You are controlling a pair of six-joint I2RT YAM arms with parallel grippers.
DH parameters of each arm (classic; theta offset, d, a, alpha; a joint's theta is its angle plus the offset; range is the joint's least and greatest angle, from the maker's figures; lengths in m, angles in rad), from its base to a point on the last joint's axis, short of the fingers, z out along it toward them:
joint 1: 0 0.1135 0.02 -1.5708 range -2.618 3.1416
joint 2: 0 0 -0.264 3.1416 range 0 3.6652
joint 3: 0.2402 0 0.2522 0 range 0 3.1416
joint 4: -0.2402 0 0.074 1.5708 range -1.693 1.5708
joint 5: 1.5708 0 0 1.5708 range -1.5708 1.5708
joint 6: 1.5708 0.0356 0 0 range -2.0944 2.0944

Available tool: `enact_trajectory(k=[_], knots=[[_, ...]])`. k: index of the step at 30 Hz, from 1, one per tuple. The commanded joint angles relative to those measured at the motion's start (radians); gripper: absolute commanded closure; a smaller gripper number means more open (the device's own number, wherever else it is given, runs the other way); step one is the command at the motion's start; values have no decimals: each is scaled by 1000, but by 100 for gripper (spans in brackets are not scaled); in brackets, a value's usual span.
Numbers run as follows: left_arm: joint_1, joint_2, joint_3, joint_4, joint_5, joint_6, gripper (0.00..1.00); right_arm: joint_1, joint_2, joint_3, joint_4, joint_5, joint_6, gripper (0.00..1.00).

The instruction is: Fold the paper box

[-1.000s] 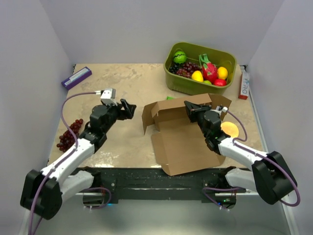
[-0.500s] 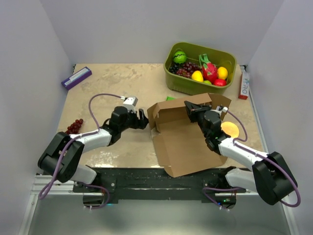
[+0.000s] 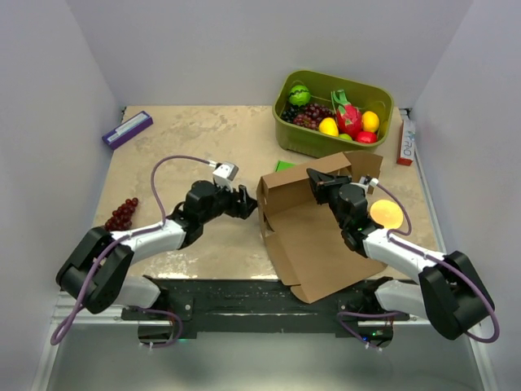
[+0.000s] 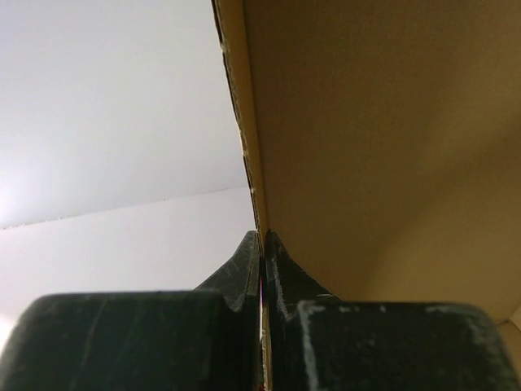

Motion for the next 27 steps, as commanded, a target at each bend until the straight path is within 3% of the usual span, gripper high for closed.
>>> enact_trajectory(k=[1, 13, 20, 27], knots=[[-45, 7, -4, 121, 117, 32, 28, 5, 25, -18, -80, 31, -1, 100], [-67, -86, -108, 264, 281, 58, 27, 6, 25, -30, -82, 39, 3, 100], [-93, -106, -132, 270, 272, 90, 24, 6, 39, -29, -73, 30, 6, 100], [-144, -77, -76, 210, 131, 145, 23, 5, 42, -24, -70, 25, 5, 100]])
